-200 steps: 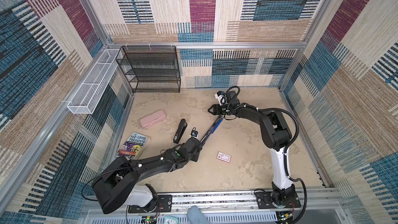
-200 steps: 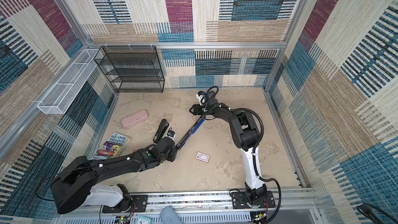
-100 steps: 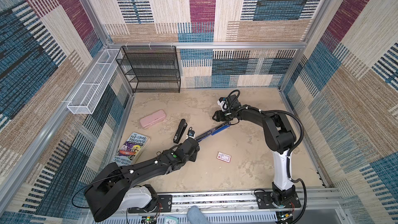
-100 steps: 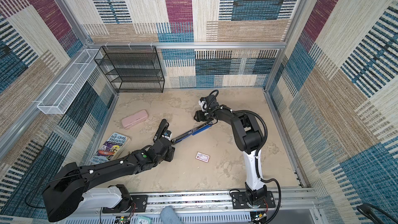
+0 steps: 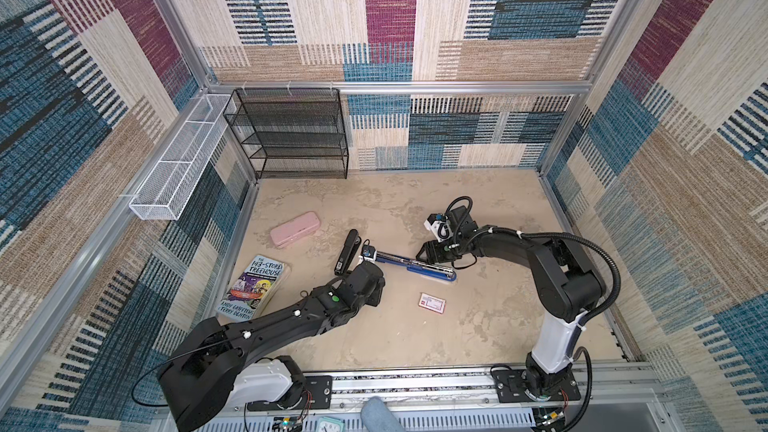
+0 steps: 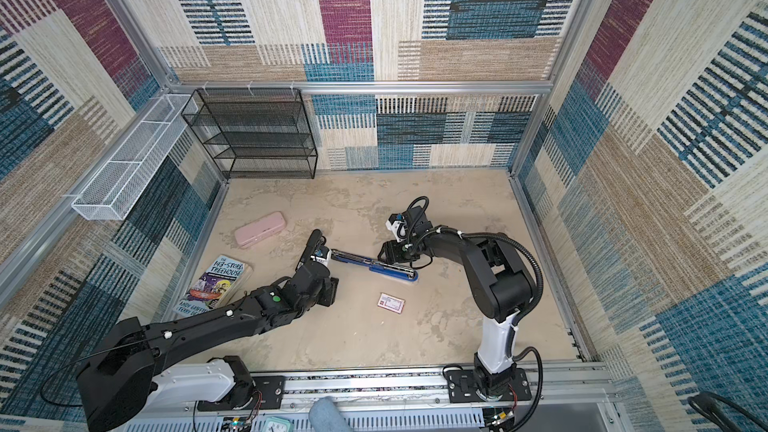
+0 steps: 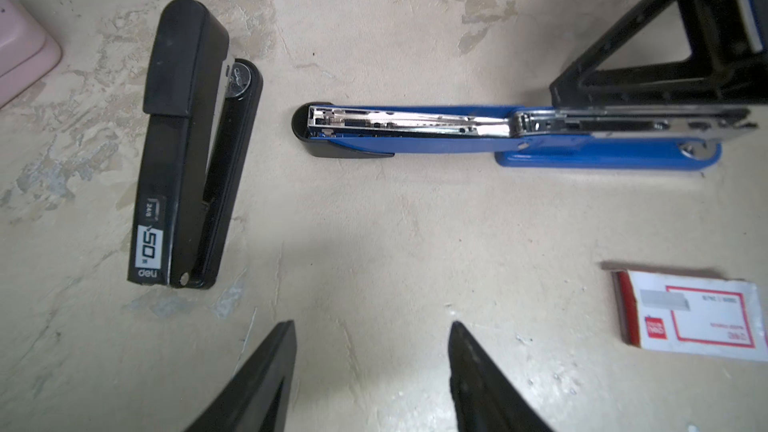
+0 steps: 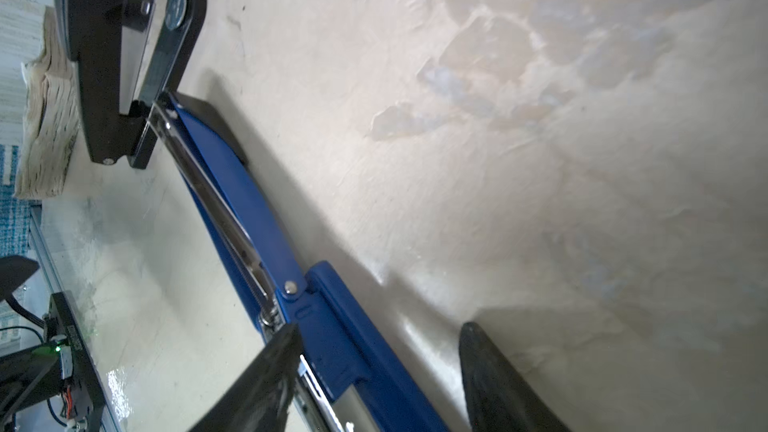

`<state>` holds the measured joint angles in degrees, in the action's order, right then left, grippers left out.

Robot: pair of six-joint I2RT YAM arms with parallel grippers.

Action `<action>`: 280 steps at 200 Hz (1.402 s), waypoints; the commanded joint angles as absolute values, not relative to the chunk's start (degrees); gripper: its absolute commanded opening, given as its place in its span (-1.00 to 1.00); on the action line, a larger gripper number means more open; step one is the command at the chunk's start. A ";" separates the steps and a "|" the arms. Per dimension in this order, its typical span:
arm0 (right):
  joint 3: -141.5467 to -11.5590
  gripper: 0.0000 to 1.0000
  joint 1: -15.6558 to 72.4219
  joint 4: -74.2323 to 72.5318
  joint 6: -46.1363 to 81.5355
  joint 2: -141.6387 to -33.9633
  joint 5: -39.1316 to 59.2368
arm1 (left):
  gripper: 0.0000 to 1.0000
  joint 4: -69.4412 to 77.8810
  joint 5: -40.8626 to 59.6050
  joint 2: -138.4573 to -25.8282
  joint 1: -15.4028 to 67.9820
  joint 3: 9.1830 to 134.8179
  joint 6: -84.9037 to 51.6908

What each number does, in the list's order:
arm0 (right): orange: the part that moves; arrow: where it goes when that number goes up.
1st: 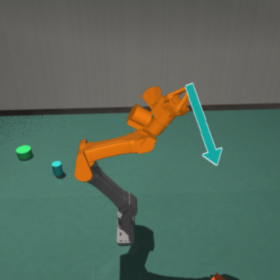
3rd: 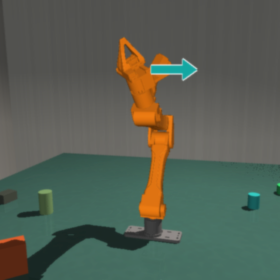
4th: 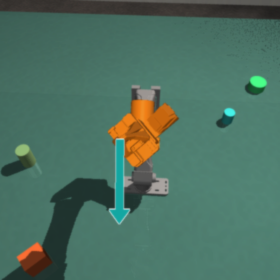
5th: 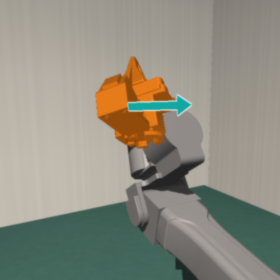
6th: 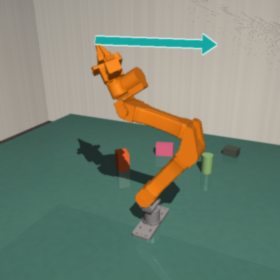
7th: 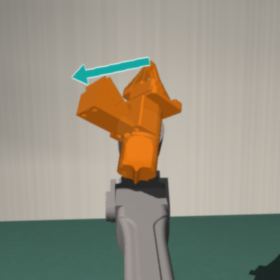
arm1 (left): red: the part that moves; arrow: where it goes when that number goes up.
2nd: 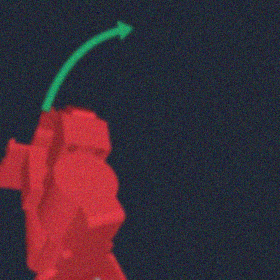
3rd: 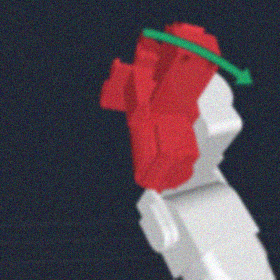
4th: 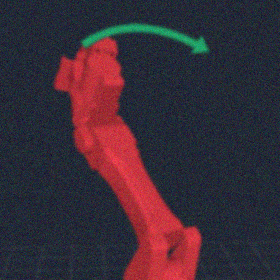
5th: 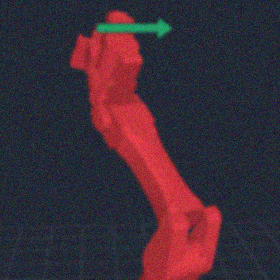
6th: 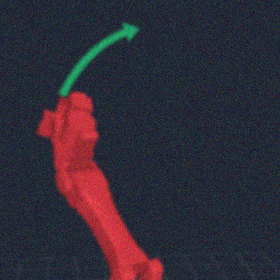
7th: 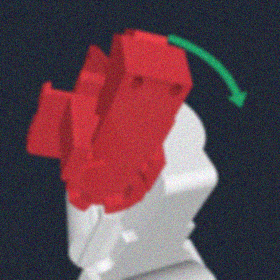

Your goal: Load the staples into the stapler

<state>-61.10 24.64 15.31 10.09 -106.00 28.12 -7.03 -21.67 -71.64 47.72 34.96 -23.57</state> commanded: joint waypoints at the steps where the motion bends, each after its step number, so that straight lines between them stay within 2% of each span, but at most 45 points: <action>1: -61.14 0.30 25.70 13.17 7.49 -105.25 28.12 | 0.23 -7.27 -22.76 -72.11 47.64 35.85 -22.32; 62: -62.23 0.29 30.89 14.01 3.67 -106.56 22.91 | 0.23 -8.16 -23.11 -71.54 47.64 35.72 -22.85; 94: -63.08 0.27 34.52 15.93 2.02 -108.22 13.54 | 0.23 -8.25 -23.59 -71.46 47.55 35.68 -22.42; 155: -65.21 -0.02 35.77 16.20 4.51 -110.57 -2.87 | 0.23 -8.50 -23.81 -71.55 47.37 35.90 -22.21; 183: -66.67 -0.16 34.05 15.97 6.62 -110.86 -8.13 | 0.24 -8.74 -24.25 -71.15 47.18 35.95 -22.12; 210: -69.39 -0.23 28.89 17.62 11.41 -112.68 -8.91 | 0.28 -9.32 -24.96 -71.06 46.87 36.46 -22.53; 280: -73.35 -0.21 22.46 19.95 20.12 -114.18 -9.19 | 0.30 -16.78 -22.18 -72.50 41.35 41.58 -27.02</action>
<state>-72.60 23.46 17.12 16.19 -114.02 -7.86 -12.49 -23.68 -71.92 43.72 39.59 -24.32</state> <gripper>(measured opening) 0.391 0.652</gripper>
